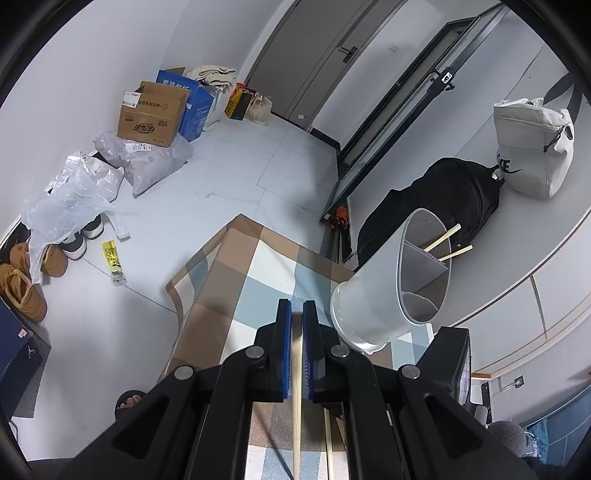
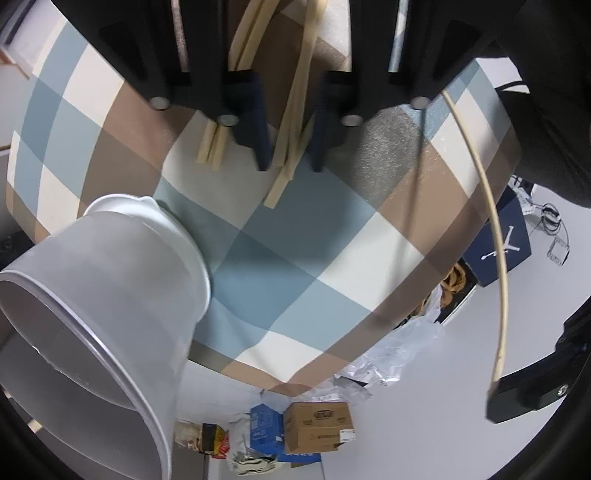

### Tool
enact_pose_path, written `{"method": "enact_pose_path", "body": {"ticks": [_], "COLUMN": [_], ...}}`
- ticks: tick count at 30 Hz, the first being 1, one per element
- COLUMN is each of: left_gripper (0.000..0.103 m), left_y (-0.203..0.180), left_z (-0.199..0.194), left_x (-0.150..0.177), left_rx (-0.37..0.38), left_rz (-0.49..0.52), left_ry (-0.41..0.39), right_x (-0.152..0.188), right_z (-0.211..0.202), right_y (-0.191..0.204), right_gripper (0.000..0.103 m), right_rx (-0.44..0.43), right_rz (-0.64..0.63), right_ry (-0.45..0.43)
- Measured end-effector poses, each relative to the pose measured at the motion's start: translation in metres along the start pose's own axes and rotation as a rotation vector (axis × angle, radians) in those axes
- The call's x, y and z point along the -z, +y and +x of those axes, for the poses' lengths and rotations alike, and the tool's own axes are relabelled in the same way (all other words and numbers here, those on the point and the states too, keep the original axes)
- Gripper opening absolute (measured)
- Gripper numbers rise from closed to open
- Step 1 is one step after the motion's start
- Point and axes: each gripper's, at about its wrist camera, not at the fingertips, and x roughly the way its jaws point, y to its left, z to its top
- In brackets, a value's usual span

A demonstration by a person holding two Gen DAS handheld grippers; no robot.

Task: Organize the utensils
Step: 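Carry the held chopsticks in both grippers up over the utensil holder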

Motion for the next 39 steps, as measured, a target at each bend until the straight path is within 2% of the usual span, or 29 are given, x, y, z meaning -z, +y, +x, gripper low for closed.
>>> {"method": "enact_pose_path", "body": {"ticks": [1, 10, 20, 25, 31, 39], "left_gripper": [0.002, 0.002, 0.002, 0.002, 0.002, 0.002], "left_y": [0.0, -0.008, -0.036, -0.059, -0.072, -0.099], "left_z": [0.0, -0.003, -0.015, -0.019, -0.022, -0.034], "left_x": [0.0, 0.001, 0.006, 0.011, 0.01, -0.008], "left_rx": [-0.001, 0.011, 0.066, 0.082, 0.087, 0.098], "left_rz": [0.0, 0.033, 0.134, 0.224, 0.238, 0.271], "left_ry": [0.0, -0.02, -0.056, -0.077, -0.066, -0.099], "right_x": [0.0, 0.005, 0.021, 0.027, 0.034, 0.026], "right_z": [-0.002, -0.033, -0.122, -0.148, -0.172, -0.206], "right_y": [-0.001, -0.032, -0.04, -0.051, -0.062, -0.069], "right_gripper": [0.004, 0.004, 0.004, 0.004, 0.004, 0.004], "right_rx": [-0.002, -0.079, -0.123, -0.113, -0.104, -0.102], "right_rz": [0.004, 0.15, 0.2, 0.216, 0.22, 0.211], "right_ry": [-0.008, -0.111, -0.422, -0.528, -0.601, -0.69]}}
